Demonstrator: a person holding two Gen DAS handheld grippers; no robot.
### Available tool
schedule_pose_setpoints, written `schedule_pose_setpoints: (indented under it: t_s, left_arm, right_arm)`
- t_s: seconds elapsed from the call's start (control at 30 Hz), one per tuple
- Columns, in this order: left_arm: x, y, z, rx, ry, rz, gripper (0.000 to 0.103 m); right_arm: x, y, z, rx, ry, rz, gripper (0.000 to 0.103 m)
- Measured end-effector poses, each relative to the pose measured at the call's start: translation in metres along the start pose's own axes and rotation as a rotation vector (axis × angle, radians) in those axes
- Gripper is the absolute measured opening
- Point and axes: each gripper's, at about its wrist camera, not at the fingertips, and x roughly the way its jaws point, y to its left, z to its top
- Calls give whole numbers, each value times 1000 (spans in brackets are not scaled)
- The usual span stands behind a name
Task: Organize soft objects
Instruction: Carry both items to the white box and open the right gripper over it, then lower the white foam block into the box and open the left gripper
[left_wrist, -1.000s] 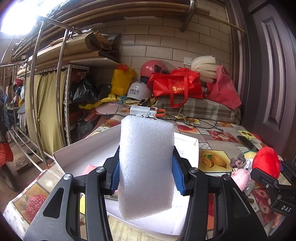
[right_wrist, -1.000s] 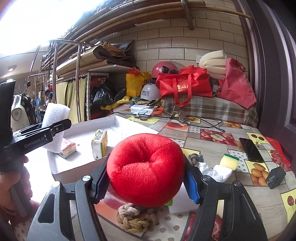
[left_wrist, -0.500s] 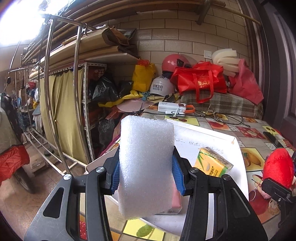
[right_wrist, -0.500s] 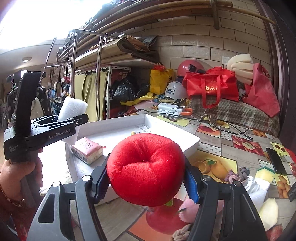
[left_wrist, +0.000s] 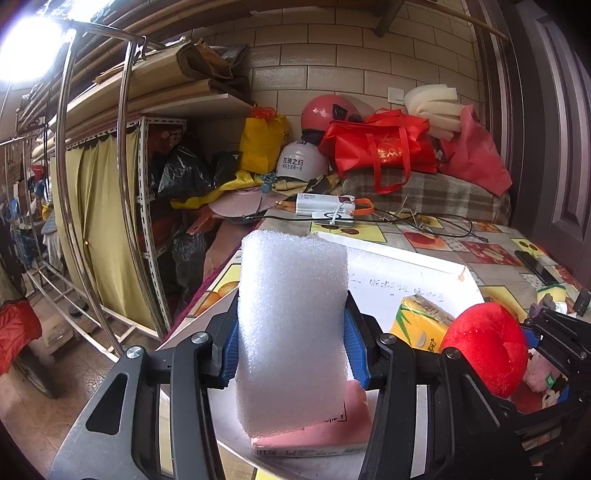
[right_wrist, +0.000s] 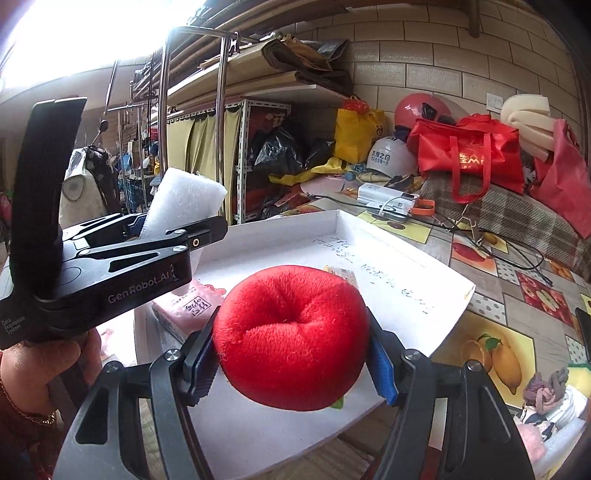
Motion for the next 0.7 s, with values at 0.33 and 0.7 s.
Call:
schedule_pose_setpoints:
  t_s: [0.33, 0.7]
  left_arm:
    - [29, 5, 6, -11, 94, -32, 48]
    - [19, 2, 6, 10, 32, 22, 103]
  right_arm:
    - [30, -19, 14, 61, 48, -101, 68]
    - [26, -18, 16, 51, 17, -146, 103]
